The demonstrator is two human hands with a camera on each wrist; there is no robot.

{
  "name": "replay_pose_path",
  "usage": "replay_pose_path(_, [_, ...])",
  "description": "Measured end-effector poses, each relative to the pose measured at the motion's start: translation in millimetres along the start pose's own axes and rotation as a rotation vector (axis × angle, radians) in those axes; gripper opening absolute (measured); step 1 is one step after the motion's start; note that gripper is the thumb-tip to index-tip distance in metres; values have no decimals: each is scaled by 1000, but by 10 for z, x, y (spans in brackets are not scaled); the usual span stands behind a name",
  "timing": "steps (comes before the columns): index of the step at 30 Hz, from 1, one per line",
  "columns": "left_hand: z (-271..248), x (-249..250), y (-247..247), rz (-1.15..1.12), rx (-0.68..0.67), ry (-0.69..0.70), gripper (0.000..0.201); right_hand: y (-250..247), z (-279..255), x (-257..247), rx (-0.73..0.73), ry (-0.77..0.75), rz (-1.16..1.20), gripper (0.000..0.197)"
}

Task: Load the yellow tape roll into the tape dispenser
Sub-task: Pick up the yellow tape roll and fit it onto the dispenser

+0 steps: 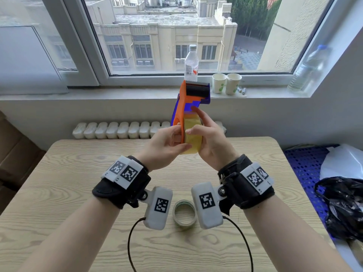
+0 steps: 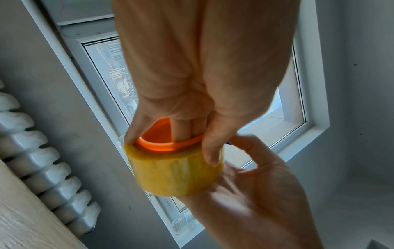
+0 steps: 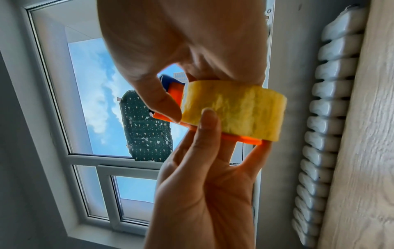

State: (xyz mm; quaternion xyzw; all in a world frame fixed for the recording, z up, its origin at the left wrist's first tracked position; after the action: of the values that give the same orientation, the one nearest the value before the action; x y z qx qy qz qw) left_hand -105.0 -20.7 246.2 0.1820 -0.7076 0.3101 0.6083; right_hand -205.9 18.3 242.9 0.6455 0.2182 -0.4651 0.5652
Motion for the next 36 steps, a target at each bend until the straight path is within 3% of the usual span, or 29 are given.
replay_pose_path(13, [-7, -75, 15, 26, -7, -20, 32, -16, 55, 56, 72, 89, -77, 66])
replay_pose_path(28, [-1, -44, 3, 55, -45, -28, 34, -69, 18, 67, 35, 69, -17, 84])
replay_pose_path(32, [-10, -54, -25, 32, -44, -44, 37, -3, -3, 45, -67, 78, 99, 64])
replay_pose_path(36, [-23, -70, -39, 34, -34, -51, 36, 0, -17, 74, -76, 72, 51, 67])
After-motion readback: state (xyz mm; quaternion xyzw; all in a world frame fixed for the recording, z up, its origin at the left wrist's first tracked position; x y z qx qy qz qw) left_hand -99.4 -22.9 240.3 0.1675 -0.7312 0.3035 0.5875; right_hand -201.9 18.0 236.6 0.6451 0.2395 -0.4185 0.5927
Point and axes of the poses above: each hand's wrist, its own z-axis towards the middle knuckle, its own y-axis out of the palm, x = y × z, the point moved 5 cm from there along z, towards the middle knuckle, and after that the axes turned 11 degrees about -y, right-handed, at the moved point
